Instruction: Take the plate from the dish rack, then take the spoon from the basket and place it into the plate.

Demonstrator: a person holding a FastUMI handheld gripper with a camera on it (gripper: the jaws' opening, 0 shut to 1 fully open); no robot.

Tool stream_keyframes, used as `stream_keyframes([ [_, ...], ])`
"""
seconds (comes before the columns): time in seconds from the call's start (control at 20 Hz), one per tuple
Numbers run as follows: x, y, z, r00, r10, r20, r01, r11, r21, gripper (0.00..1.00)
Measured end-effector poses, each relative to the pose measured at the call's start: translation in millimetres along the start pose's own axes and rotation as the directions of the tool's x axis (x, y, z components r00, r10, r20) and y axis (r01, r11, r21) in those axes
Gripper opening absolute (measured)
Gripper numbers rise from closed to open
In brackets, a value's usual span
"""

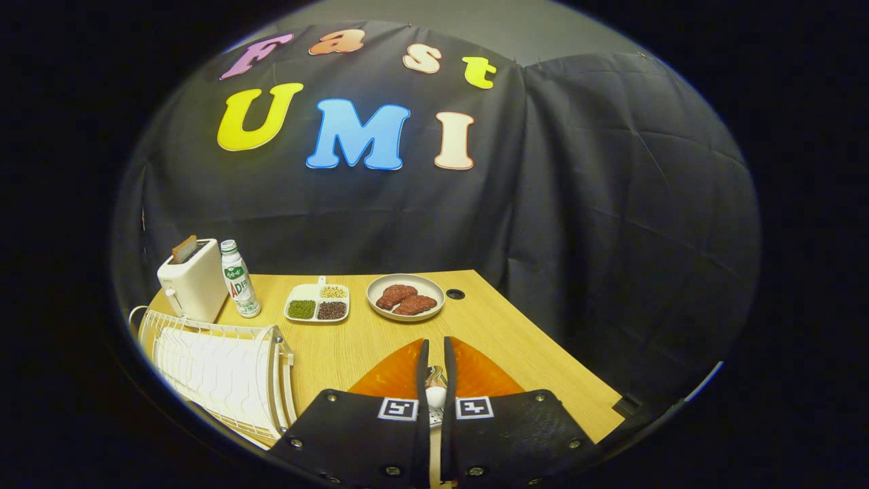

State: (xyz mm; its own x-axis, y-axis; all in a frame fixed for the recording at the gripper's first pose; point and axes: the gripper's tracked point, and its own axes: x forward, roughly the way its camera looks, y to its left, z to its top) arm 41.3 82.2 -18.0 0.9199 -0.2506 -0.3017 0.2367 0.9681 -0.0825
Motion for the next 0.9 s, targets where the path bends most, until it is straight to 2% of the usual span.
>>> stream_keyframes([
  [0.25,-25.4,12.5,15.3,0.999,0.015,0.035,-0.014,1.000,-0.016,0.06],
  [0.45,-57.4,41.0,29.1,0.995,0.072,0.075,-0.069,0.997,-0.033,0.06],
  [0.65,-100.3,85.9,36.6,0.980,0.166,0.110,-0.161,0.986,-0.052,0.06],
  [0.9,-156.1,147.4,27.9,0.944,0.309,0.117,-0.299,0.950,-0.091,0.06],
])
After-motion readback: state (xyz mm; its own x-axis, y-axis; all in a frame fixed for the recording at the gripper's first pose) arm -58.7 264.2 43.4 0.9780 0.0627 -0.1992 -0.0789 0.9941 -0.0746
